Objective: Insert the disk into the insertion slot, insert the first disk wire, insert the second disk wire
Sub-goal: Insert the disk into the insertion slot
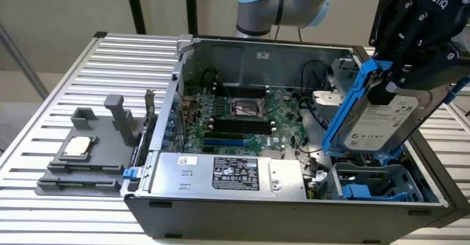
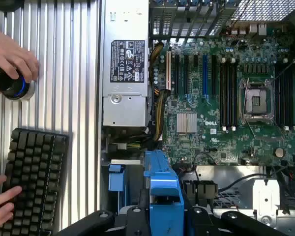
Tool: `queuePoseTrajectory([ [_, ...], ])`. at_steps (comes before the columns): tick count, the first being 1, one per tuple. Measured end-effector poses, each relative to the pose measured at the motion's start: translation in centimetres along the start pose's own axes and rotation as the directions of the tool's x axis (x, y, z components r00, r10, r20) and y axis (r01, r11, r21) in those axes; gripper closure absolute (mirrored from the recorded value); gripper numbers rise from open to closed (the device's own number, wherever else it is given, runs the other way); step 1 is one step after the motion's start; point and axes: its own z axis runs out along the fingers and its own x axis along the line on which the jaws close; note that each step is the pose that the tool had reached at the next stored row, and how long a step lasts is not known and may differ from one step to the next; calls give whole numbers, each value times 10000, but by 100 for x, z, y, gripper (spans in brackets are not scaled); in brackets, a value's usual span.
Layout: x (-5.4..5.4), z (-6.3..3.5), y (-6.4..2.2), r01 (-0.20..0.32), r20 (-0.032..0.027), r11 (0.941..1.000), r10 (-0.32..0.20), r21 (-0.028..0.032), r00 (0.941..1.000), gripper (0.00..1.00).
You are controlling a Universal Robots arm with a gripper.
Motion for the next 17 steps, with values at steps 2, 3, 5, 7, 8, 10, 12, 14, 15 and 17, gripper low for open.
queuePoseTrajectory([
  [2, 0, 0, 0, 0, 0, 10000, 0, 0, 10000, 67],
  [3, 0, 0, 0, 0, 0, 10000, 0, 0, 10000, 67],
  [5, 0, 0, 0, 0, 0, 10000, 0, 0, 10000, 67],
  [7, 0, 0, 0, 0, 0, 10000, 0, 0, 10000, 67],
  [8, 0, 0, 0, 0, 0, 10000, 0, 0, 10000, 67],
  [10, 0, 0, 0, 0, -1, 10000, 0, 0, 10000, 67],
  [12, 0, 0, 0, 0, 0, 10000, 0, 0, 10000, 67],
  [14, 5, -3, -11, 1, -1, 10000, -1, 0, 10000, 67],
  [15, 10, -3, -29, 0, 1, 10000, 0, -1, 10000, 67],
  [17, 28, -4, -90, 0, 3, 10000, 0, -11, 10000, 67],
])
